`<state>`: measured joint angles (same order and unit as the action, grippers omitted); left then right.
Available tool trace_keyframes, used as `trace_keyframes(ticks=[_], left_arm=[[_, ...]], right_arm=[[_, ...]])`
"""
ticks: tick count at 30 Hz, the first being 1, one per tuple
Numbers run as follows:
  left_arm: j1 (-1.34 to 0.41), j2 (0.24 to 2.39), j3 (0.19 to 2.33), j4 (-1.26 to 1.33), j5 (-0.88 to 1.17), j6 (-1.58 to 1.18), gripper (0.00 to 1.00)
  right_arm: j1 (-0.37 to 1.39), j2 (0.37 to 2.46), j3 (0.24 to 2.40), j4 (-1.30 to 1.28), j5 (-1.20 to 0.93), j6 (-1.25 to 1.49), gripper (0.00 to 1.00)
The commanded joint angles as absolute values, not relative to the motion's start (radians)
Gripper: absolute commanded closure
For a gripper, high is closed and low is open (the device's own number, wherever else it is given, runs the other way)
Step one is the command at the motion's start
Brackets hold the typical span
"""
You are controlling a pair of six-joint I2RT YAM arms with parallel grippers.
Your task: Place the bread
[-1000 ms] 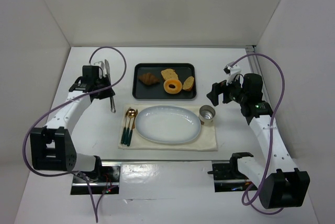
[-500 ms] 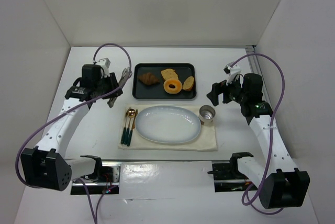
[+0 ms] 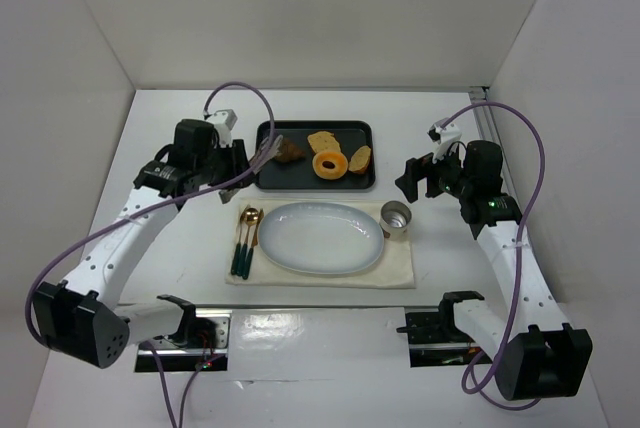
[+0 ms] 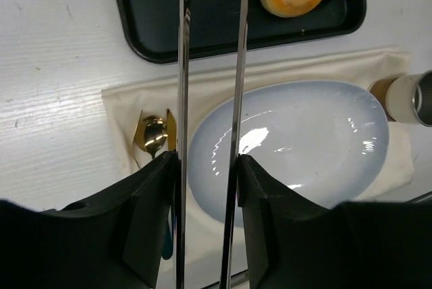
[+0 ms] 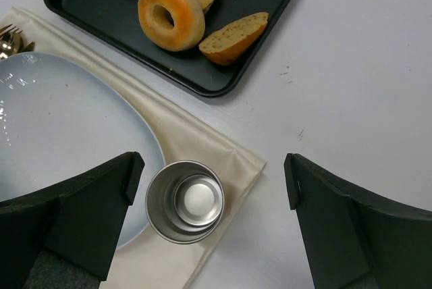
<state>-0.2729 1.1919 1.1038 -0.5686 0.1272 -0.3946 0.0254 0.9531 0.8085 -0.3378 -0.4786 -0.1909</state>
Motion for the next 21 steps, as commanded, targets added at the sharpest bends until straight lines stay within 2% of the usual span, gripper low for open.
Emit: trace_keyframes(ticks=[1,13,21], left_arm=[[-0.319,1.215,1.186,-0.546,0.103,-0.382,0.44],[-0.478,1.379,1.304,-0.549,0.037,-0.351,0.43],[-0.489,1.446,1.318,-0.522,0.083,-0.333,0.39]], right_arm=[[0.023,0.931,0.807,-0.334,-0.474,-0.193,0.00],[0.023,0.940,0.807,-0.334,-0.474,-0.193,0.00],[0.023,0.940,0.807,-0.334,-0.474,-0.193,0.00]])
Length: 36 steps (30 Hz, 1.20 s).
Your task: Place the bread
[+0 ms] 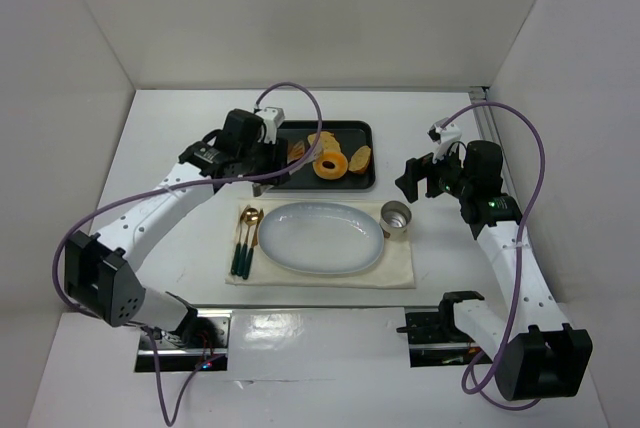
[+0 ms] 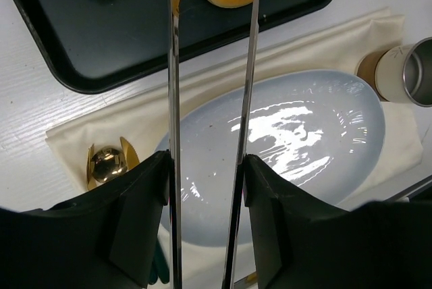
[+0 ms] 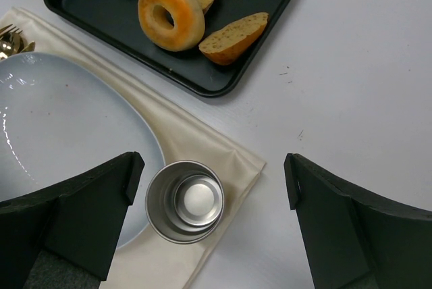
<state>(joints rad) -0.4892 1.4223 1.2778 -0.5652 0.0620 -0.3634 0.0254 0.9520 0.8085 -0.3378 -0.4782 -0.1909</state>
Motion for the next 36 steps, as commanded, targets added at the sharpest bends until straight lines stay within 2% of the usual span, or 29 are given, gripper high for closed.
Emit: trace_keyframes(ticks=[1,29,32,33,36], left_arm=[[-0.489,1.456,1.318,-0.522,0.093,-0.324,0.39],[-0.508,1.631,1.278,-0.433,0.072,-0.305,0.39],[-0.508,1.649,1.269,-0.423,0.063,-0.305,0.47],[-0.508,1.649,1.269,-0.423,0.063,-0.305,0.54],[-0.508,1.649,1.259,-0.423,0.063,-0.305,0.69]], right_arm=[[0.023,0.940,0.807,-0.334,-0.474,-0.193,0.00],[0.023,0.950,0.807,-0.334,-0.474,-0.193,0.00],[0.023,0.950,0.807,-0.334,-0.474,-0.193,0.00],[0.023,0.950,0.807,-0.334,-0.474,-0.193,0.00],[0.023,0.940,0.807,-0.334,-0.474,-0.193,0.00]])
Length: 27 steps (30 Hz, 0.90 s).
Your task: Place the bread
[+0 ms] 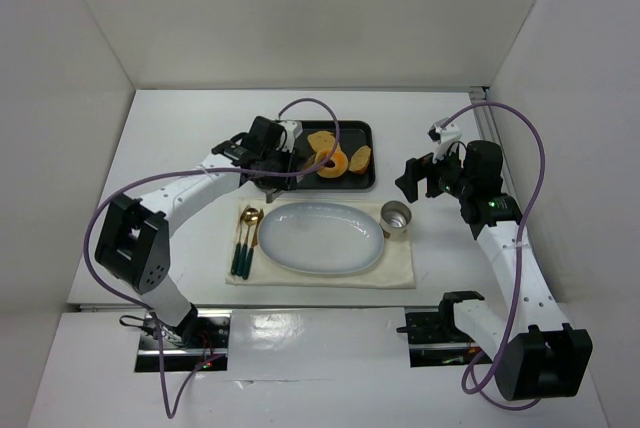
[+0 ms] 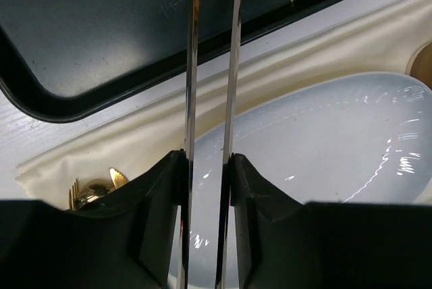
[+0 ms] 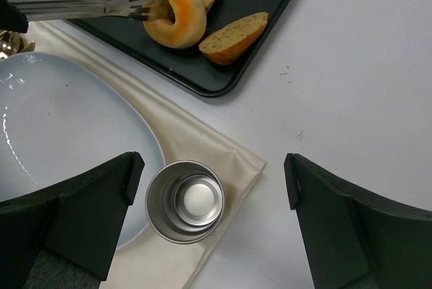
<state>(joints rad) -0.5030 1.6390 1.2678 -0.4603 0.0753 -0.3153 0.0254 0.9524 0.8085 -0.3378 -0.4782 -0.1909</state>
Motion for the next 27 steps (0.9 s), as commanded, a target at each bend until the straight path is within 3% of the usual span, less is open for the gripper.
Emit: trace_keyframes(ticks=[1,4,6,13,27], left_arm=[[-0.508,1.649,1.259,-0.423,0.063,-0.305,0.80],[-0.508,1.640,1.250,-0.423,0.063,-0.305,0.96],[-0.508,1.609,1.250,-0.423,0.063,-0.305,1.00],[-0.528,1.409,1.232,-0.459,0.063,-0.325,1.00],[-0.736,0.974,0.937,-0.663,0.054,-0.514,1.00]], right_arm=[[0.023,0.940,0.807,-0.334,-0.474,-0.193,0.00],[0.023,0.940,0.807,-0.334,-0.474,-0.193,0.00],[0.023,0.940,0.807,-0.334,-0.474,-0.193,0.00],[0.023,0.940,0.807,-0.334,-0.465,-0.193,0.00],[0.023,0.940,0.807,-0.334,-0.465,-0.193,0.00]])
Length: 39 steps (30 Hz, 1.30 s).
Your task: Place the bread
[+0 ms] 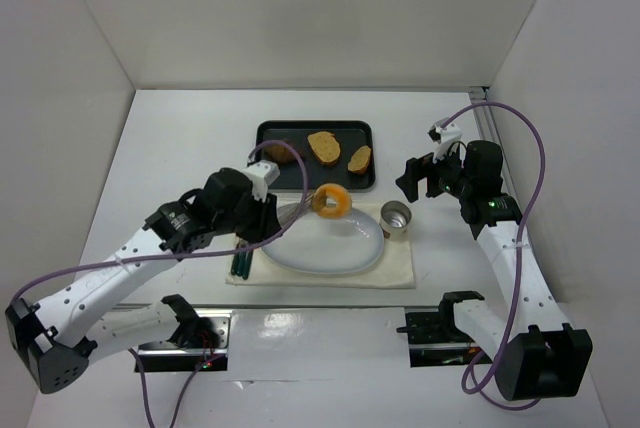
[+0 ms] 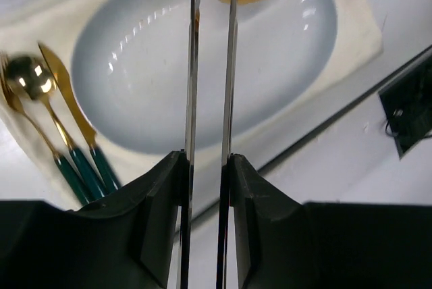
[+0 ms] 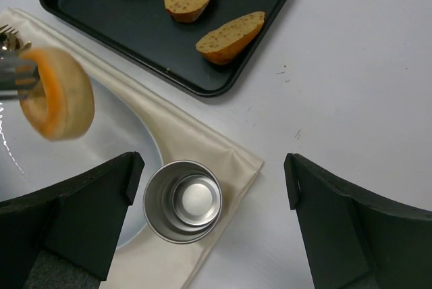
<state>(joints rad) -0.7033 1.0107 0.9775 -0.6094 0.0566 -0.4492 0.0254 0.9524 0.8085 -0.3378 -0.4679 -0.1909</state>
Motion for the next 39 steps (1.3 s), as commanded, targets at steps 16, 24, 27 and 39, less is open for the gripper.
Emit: trace_keyframes(ticks=[16,24,27,39], left_arm=[[-0.815,0.994,0.870,-0.687,0.025,-0.560,0.39],[-0.815,0.928,0.900,-0.710,0.006,-0.578,0.33],[-0.815,0.901,0.934,-0.736,-0.006,-0.578,0.34],[-0.815,1.142,1.184,-0.648,-0.113,-0.558,0.38]], right_arm=[[0.023,0.940,0.807,-0.334,-0.465,-0.193,0.00],[0.023,0.940,0.807,-0.334,-0.465,-0.193,0.00],[0.023,0.940,0.807,-0.334,-0.465,-0.193,0.00],[0.023,0.940,0.807,-0.334,-0.465,-0.193,0.00]])
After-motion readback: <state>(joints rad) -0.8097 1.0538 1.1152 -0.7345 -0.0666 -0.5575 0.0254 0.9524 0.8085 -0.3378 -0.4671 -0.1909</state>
